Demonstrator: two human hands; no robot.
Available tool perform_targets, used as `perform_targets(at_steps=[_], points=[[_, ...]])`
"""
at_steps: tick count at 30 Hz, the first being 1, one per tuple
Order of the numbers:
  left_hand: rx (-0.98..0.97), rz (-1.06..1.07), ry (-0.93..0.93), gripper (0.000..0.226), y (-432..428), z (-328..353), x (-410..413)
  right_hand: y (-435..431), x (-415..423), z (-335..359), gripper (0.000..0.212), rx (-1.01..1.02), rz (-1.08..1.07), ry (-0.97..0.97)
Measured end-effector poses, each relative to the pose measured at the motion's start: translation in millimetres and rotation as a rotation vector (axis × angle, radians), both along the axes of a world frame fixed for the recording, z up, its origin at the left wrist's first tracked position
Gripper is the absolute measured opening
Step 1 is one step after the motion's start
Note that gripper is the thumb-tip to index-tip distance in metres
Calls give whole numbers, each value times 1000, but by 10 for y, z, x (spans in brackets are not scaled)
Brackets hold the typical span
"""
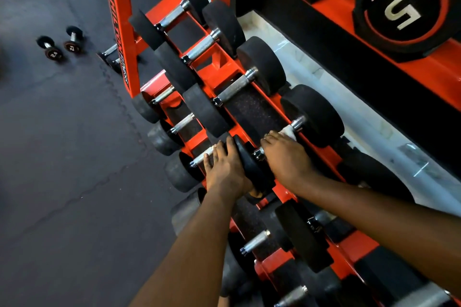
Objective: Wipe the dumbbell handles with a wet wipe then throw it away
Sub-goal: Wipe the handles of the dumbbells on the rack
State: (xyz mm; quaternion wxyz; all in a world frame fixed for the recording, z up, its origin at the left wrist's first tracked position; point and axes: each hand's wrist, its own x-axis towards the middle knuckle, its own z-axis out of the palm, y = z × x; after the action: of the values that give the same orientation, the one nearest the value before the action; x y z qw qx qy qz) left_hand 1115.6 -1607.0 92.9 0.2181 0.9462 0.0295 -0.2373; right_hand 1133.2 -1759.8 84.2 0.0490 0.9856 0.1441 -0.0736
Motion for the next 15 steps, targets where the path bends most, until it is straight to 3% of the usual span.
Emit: perform_targets(at_steps=[4,7,11,15], points=[[2,-5,-6,157,-9,3,-8,-319,-32,-37,63,-93,-65,-35],[2,-2,-16,157,-6,1,-11,-211,218,8,47,-164,-137,-48],[13,-7,-27,157,-19,-10,-8,-23,371,141,24,-213,-227,70],[7,-8,-38,155,-7,-22,-29,-136,87,69,50,-187,-189,-52]])
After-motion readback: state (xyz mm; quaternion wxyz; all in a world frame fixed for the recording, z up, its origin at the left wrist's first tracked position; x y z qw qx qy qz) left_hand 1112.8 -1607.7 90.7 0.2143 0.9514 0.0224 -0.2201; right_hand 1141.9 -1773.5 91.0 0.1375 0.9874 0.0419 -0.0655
